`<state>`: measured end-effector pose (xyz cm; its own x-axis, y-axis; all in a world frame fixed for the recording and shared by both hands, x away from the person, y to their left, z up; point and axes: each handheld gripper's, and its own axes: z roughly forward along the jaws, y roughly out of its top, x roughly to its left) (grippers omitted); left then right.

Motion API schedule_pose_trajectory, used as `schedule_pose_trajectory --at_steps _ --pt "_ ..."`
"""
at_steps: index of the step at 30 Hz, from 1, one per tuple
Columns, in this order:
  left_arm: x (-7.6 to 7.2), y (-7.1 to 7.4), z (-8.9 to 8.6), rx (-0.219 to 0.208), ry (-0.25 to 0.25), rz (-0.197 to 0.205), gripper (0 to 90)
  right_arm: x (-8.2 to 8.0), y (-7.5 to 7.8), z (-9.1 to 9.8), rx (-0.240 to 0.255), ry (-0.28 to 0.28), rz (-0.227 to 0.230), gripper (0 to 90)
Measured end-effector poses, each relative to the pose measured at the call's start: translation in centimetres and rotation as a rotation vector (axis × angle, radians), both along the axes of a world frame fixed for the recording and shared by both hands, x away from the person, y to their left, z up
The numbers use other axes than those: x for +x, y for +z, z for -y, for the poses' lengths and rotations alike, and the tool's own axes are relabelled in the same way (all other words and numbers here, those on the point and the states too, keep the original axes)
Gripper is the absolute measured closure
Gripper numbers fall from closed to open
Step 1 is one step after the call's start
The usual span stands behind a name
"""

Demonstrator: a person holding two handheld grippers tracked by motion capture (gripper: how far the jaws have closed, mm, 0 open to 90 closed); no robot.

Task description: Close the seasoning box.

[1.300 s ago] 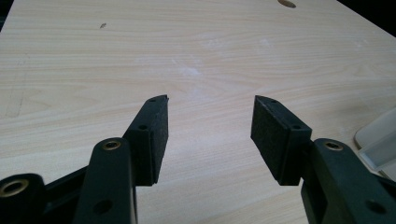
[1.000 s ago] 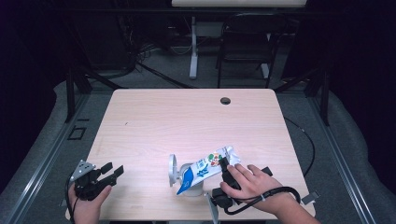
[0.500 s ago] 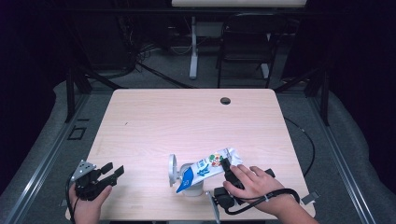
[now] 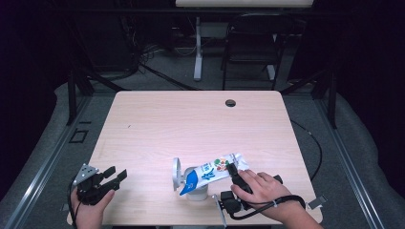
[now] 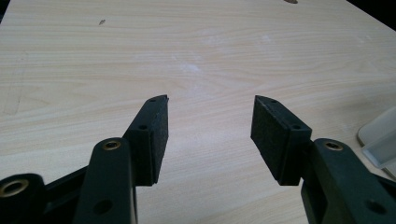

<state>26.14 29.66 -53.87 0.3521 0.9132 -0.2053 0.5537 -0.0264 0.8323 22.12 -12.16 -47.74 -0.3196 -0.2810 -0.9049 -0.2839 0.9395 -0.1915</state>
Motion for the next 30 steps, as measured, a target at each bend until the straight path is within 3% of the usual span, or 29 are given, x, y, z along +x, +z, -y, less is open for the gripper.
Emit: schedule_pose_trajectory --at_steps 11,14,24,27,30 --pt "-0.02 -0.02 -0.02 0.003 0.0 -0.002 47.1 -0.1 0.08 0.06 0.022 -0.011 -0.005 88.6" --pt "-0.01 -0.02 -0.03 0.002 -0.001 -0.002 47.1 -0.27 0.37 -0.05 0.002 -0.019 0.008 88.6" --pt "-0.02 -0.05 -0.05 0.001 0.0 -0.002 47.1 -0.42 0.59 -0.13 0.029 -0.014 0.003 88.7" --pt "-0.01 -0.09 0.0 0.0 0.002 -0.002 47.1 -0.32 0.5 0.02 0.057 -0.009 -0.015 88.7" --pt "-0.01 -0.07 -0.05 0.001 -0.001 -0.003 47.1 -0.4 0.55 0.11 0.05 -0.014 -0.014 88.7"
